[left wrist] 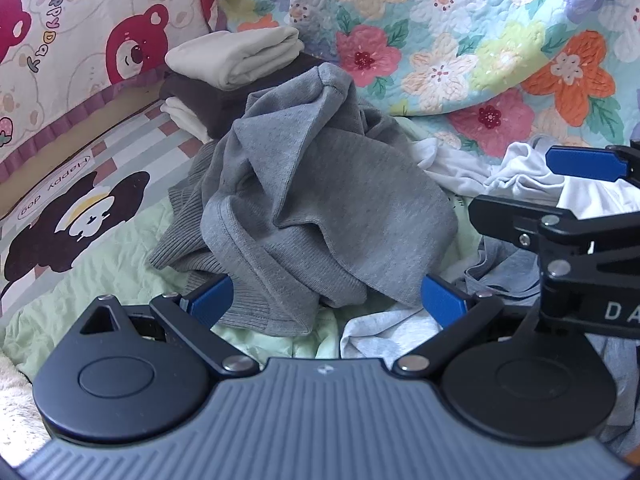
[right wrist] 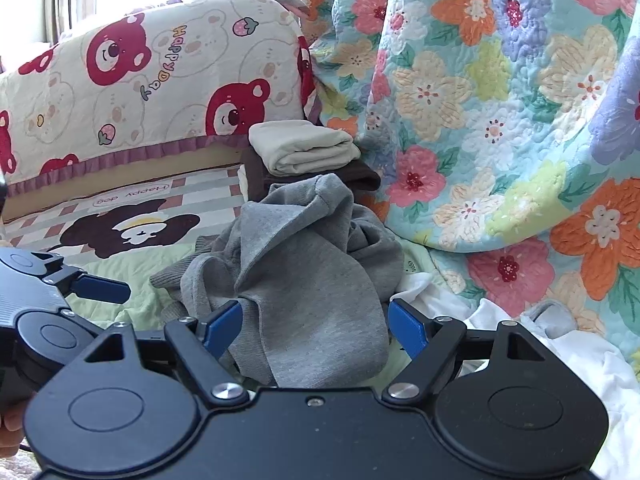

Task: Fold clothes
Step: 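Move both grippers toward the crumpled grey sweater on the bed, then grasp the grey sweater with the right gripper while the left gripper grasps it too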

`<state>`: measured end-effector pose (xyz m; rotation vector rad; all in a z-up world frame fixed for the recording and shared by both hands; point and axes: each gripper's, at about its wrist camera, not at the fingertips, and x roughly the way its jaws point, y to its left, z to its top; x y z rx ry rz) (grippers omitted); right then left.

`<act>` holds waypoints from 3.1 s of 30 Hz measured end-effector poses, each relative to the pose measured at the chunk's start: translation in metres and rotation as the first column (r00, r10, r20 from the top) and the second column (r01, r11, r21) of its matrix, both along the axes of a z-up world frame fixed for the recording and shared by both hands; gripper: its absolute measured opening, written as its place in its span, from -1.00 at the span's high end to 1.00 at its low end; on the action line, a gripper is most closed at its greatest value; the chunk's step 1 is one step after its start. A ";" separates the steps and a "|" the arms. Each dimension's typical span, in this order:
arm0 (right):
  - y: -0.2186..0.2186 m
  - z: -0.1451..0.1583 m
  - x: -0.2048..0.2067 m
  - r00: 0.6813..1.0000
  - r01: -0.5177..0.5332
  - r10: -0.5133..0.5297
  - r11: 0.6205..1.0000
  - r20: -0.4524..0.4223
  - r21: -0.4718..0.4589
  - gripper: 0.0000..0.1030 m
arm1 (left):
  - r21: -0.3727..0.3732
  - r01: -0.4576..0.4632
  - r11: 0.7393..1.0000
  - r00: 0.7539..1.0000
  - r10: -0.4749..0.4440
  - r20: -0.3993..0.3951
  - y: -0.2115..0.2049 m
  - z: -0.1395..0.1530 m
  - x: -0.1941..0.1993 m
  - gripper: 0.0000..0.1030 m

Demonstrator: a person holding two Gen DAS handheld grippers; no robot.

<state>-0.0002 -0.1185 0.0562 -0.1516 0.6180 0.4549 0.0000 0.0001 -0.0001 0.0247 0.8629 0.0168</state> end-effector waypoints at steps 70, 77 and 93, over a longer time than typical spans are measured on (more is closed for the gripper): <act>0.015 -0.025 0.045 0.969 -0.097 0.163 0.941 -0.184 0.323 0.04 | -0.054 0.014 0.998 0.996 -0.009 0.086 0.050 -0.019 0.016 -0.35; 0.046 -0.009 0.104 0.968 -0.139 0.185 0.958 -0.169 0.251 0.77 | -0.132 0.038 0.990 0.999 -0.036 0.019 0.104 -0.024 0.050 0.28; 0.086 -0.100 0.210 0.905 0.257 -0.074 0.880 -0.419 0.399 -0.26 | -0.293 0.073 0.953 0.988 -0.029 0.153 0.205 -0.041 0.102 0.20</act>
